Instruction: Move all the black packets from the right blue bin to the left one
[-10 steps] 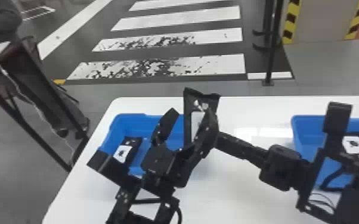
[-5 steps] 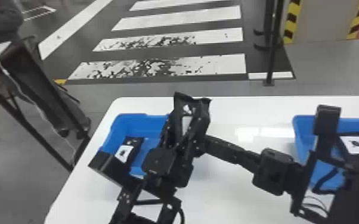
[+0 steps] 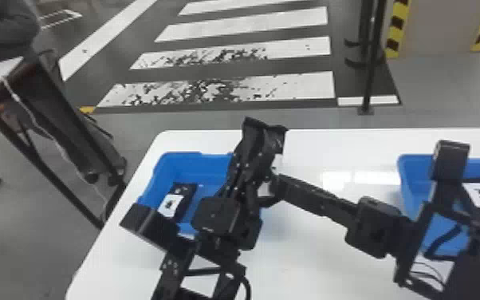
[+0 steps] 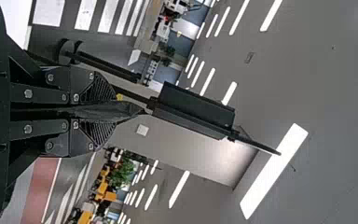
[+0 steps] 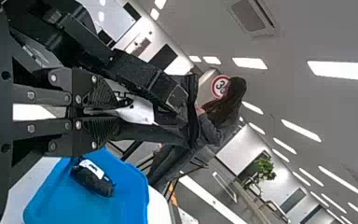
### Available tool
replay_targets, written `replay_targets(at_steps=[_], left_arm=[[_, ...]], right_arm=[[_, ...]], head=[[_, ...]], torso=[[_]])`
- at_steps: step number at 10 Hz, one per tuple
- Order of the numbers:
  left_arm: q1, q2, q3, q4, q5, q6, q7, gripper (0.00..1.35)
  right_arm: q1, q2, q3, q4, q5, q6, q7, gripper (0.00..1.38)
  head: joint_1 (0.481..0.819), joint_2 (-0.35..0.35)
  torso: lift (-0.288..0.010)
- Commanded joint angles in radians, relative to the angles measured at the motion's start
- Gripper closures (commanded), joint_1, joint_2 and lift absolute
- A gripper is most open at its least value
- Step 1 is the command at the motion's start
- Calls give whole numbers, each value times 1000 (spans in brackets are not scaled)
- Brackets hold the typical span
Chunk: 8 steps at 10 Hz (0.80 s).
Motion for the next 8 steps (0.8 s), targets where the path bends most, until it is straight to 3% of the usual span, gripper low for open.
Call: replay_targets(at_steps=[1,2,3,5,7,8], left_arm=[[-3,-3,9,0,-13,-8,1,1216],[-5,-12,47,2,-55,4,8,1216],[-27,-23,95,37,-141,14,30,1216],[-138,-43,220,231,-354,16,45,1216],[-201,-49,318,361,-496,-23,82,1216],[-219,-50,322,407,-486,-11,128,1026]], right_arm=[[0,3,-1,33,-8,-66,18,318],[0,4,-5,45,0,-76,35,-2],[17,10,-25,55,-2,-108,41,30],[52,20,-81,55,-8,-115,41,318],[64,23,-132,57,14,-122,41,464],[69,27,-166,62,38,-130,41,515]], head=[[695,265],[695,261],[695,263],[695,280],[695,311],[695,329]], torso=[[-140],[-140],[-140],[-140],[-140],[-140]])
